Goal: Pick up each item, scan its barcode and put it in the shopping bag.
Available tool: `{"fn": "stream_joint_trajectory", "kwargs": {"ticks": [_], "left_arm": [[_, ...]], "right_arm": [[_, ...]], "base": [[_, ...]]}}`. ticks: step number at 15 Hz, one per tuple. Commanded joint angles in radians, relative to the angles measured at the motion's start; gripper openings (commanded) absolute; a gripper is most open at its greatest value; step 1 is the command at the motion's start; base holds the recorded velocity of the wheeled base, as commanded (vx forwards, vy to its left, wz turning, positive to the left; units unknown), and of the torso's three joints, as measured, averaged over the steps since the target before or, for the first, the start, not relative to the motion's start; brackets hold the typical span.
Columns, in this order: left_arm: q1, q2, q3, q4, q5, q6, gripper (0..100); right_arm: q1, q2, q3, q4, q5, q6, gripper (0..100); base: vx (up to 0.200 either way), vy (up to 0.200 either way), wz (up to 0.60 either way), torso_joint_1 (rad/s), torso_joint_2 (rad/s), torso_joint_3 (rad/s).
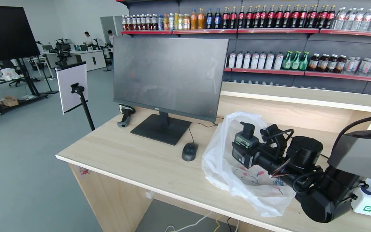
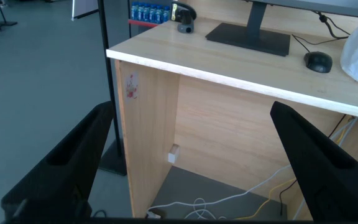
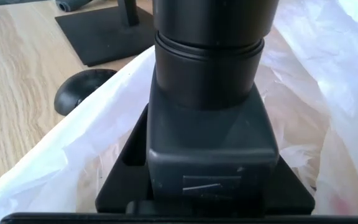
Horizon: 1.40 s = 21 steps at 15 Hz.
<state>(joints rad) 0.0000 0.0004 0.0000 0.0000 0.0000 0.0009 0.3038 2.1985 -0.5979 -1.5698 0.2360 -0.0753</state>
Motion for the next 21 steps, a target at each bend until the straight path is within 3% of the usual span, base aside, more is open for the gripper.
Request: {"fn": "stream_joint_trajectory", "kwargs": {"ticks": [1, 5, 7, 21], "left_arm": [[0.000, 0.000, 0.000, 0.000, 0.000, -0.001, 100], [0.000, 0.000, 0.000, 0.000, 0.000, -0.001, 100], [0.000, 0.000, 0.000, 0.000, 0.000, -0.001, 100], [0.000, 0.000, 0.000, 0.000, 0.000, -0.001, 100]], "right_arm": [[-0.003, 0.024, -0.005, -0.001, 0.000, 0.000, 0], [0.006, 0.052, -0.043, -0.001, 0.000, 0.000, 0], [0.001, 0.073, -0.125, -0.001, 0.000, 0.003, 0], [0.005, 0.124, -0.079, -0.001, 0.000, -0.003, 0]], "base": [[0.000, 0.000, 0.00, 0.000, 0.00, 0.000], [0.000, 0.000, 0.00, 0.000, 0.00, 0.000], [0.000, 0.000, 0.00, 0.000, 0.00, 0.000], [0.000, 0.000, 0.00, 0.000, 0.00, 0.000]]}}
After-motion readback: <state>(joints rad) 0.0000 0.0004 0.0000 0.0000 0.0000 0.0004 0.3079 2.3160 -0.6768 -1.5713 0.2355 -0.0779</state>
